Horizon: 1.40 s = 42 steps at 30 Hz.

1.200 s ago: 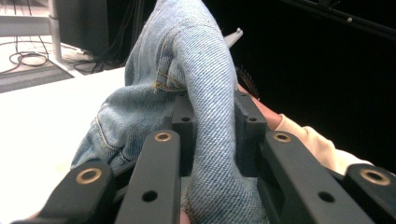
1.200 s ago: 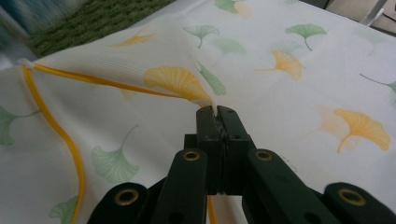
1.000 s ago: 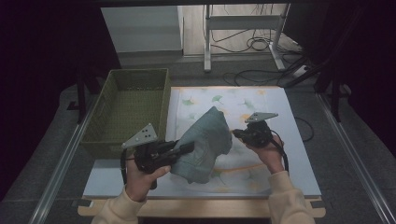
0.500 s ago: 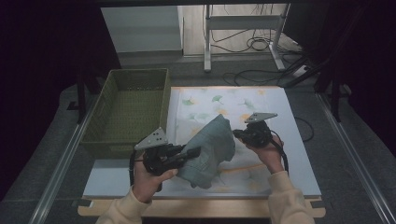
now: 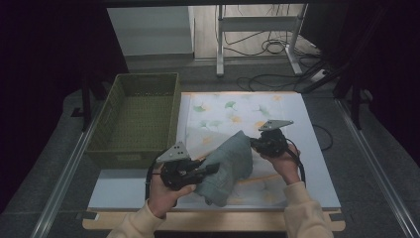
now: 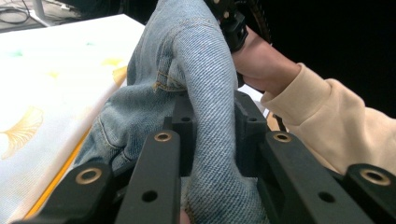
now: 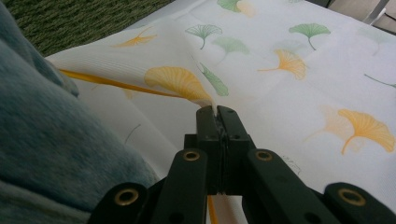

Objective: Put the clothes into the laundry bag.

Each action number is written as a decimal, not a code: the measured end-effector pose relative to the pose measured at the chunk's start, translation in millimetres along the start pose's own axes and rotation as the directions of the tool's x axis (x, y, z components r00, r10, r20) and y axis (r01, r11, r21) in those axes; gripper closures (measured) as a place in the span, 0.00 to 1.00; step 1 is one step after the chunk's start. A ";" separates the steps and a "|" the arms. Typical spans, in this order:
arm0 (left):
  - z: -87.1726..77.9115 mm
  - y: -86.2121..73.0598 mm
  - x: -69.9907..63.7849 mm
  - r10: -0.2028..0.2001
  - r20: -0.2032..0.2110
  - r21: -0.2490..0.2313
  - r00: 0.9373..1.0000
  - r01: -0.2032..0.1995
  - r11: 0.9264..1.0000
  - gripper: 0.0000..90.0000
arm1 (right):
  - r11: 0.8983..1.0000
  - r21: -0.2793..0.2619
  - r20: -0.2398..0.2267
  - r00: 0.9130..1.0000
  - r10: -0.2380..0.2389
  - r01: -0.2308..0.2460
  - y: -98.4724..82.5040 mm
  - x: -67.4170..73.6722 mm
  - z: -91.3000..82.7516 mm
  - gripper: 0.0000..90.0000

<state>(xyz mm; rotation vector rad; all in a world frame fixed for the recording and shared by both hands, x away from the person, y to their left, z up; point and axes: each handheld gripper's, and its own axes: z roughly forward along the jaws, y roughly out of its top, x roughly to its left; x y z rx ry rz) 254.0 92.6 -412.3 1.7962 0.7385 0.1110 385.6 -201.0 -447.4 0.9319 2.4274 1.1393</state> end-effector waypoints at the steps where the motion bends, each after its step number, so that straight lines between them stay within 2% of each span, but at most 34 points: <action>1: 1.3 -0.7 0.2 0.000 0.000 0.006 1.000 0.000 1.000 0.82 | 1.000 0.000 0.000 1.000 0.000 0.000 0.0 -0.1 0.1 0.98; 21: 18.8 -12.0 8.3 -0.012 -0.027 0.072 1.000 0.014 0.997 0.82 | 1.000 0.003 -0.007 1.000 -0.004 0.004 0.3 1.0 0.7 0.98; 42: 32.9 -19.5 13.0 -0.022 -0.027 0.116 0.999 0.025 0.993 0.82 | 1.000 0.002 -0.009 1.000 -0.003 0.003 0.3 1.4 0.7 0.98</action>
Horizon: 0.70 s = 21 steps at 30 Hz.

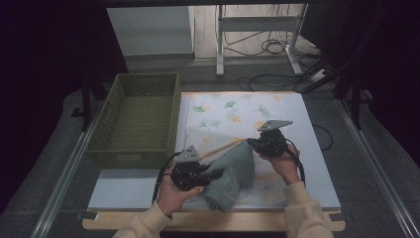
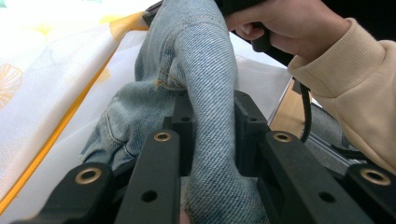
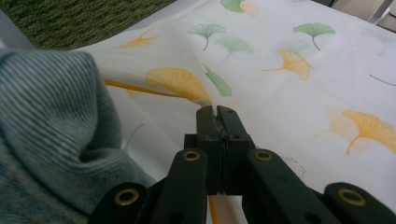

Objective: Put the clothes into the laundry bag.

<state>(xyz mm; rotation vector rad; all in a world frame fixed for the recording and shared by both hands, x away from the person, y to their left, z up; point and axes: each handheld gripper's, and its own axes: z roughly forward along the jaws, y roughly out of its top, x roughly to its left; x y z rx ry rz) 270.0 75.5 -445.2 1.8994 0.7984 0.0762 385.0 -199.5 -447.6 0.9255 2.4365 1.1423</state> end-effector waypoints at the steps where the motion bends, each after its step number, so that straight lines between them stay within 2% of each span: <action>1: 0.6 -0.4 0.5 -0.002 0.000 0.000 1.000 0.002 1.000 0.82 | 1.000 0.000 0.000 1.000 0.000 0.000 0.0 0.0 -0.1 0.98; 21: 14.8 -10.1 8.6 -0.031 -0.007 0.032 0.999 0.031 0.999 0.82 | 1.000 -0.007 0.003 1.000 -0.002 0.002 0.7 0.8 -1.9 0.98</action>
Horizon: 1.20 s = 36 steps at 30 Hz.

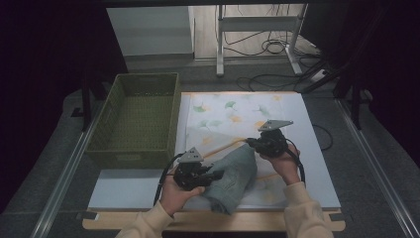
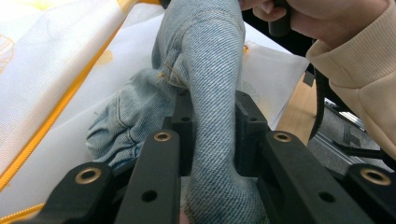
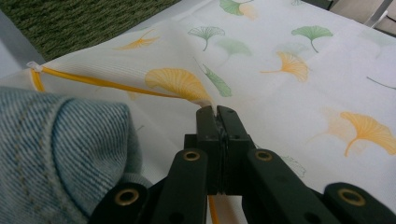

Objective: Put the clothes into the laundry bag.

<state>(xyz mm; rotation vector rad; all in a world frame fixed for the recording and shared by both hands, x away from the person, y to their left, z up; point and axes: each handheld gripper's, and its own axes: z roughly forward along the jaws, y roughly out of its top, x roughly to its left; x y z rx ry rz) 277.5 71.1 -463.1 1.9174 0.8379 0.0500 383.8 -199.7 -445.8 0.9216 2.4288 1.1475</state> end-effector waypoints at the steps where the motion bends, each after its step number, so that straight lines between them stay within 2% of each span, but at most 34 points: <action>1: 0.7 -0.4 0.0 -0.003 -0.001 0.003 1.000 0.003 1.000 0.82 | 1.000 0.000 0.000 1.000 -0.001 0.001 0.2 0.1 -0.3 0.98; 17: 15.8 -7.2 10.0 -0.041 -0.009 0.039 0.999 0.042 0.998 0.82 | 1.000 -0.010 0.002 1.000 -0.003 0.003 1.8 1.1 -2.8 0.98; 36: 24.6 -8.1 17.5 -0.079 -0.014 0.038 0.997 0.079 0.996 0.82 | 1.000 -0.025 -0.004 1.000 0.000 0.000 3.7 1.6 -8.1 0.98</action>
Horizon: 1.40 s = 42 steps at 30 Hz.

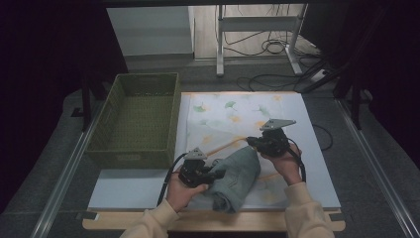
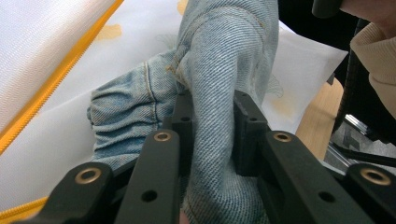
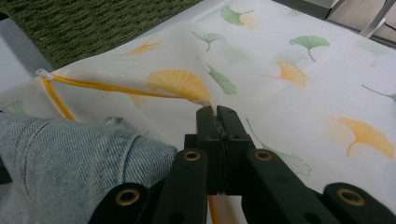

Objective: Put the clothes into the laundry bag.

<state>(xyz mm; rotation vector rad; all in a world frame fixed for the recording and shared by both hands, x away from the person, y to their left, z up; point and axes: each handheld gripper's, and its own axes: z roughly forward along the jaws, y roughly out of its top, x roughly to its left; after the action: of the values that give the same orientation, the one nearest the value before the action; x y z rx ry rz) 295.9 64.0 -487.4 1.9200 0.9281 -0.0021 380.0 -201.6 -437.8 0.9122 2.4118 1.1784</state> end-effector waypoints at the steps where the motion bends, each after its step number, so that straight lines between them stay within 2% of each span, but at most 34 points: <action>1: 0.1 0.0 0.1 -0.002 0.000 0.001 1.000 0.002 1.000 0.82 | 1.000 -0.001 0.000 1.000 0.000 0.000 0.2 0.2 -0.3 0.98; 20: 1.4 2.1 3.0 -0.035 -0.004 -0.005 0.999 0.035 0.999 0.82 | 1.000 -0.028 -0.005 1.000 -0.005 0.005 3.9 2.1 -8.9 0.98; 29: -0.3 8.5 3.5 -0.042 -0.006 -0.015 0.999 0.042 0.999 0.82 | 0.999 -0.046 -0.001 1.000 -0.001 0.001 5.3 2.0 -14.7 0.98; 33: 0.1 9.3 6.9 -0.059 -0.002 -0.020 0.998 0.059 0.998 0.82 | 0.998 -0.060 -0.011 1.000 0.003 -0.004 6.2 1.7 -18.3 0.98; 42: -1.1 15.9 6.7 -0.067 -0.001 -0.039 0.998 0.067 0.997 0.82 | 0.998 -0.061 -0.007 1.000 -0.004 0.003 7.6 4.1 -19.7 0.99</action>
<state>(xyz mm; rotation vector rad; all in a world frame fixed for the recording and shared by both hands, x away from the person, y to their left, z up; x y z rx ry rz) 309.8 65.0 -477.2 1.8528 0.9873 -0.0209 369.8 -207.0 -419.8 0.8868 2.3682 1.2485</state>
